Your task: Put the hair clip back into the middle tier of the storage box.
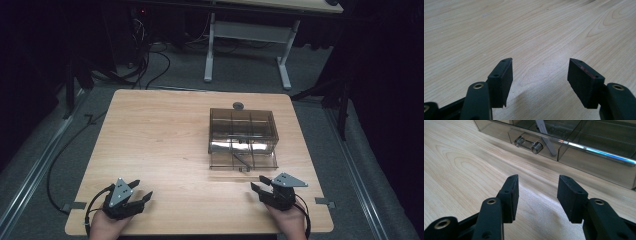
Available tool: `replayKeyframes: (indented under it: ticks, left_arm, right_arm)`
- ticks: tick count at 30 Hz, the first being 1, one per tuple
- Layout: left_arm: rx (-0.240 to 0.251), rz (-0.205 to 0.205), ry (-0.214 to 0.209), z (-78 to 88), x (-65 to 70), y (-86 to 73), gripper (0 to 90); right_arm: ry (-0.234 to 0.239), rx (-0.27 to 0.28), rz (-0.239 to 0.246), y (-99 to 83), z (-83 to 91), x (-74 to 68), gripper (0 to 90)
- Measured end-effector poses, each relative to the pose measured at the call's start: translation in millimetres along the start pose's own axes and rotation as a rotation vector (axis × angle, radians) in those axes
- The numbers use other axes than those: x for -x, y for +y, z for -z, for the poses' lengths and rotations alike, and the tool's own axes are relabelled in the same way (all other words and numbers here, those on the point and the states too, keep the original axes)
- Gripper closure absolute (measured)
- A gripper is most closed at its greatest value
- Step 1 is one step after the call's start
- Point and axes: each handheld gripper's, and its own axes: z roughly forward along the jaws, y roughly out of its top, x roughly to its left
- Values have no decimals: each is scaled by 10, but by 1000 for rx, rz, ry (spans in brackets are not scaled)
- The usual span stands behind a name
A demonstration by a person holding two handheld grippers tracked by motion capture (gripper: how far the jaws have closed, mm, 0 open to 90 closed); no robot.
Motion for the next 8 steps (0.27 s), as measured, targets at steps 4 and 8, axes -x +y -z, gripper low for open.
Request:
replayKeyframes:
  ticks: [4,8]
  left_arm:
    - [1,-1,0,3,2,-1,374]
    - [2,-2,0,4,3,-1,375]
  right_arm:
    - [0,-6,10,2,-14,-5,519]
    - [-4,-8,15,1,-22,-11,519]
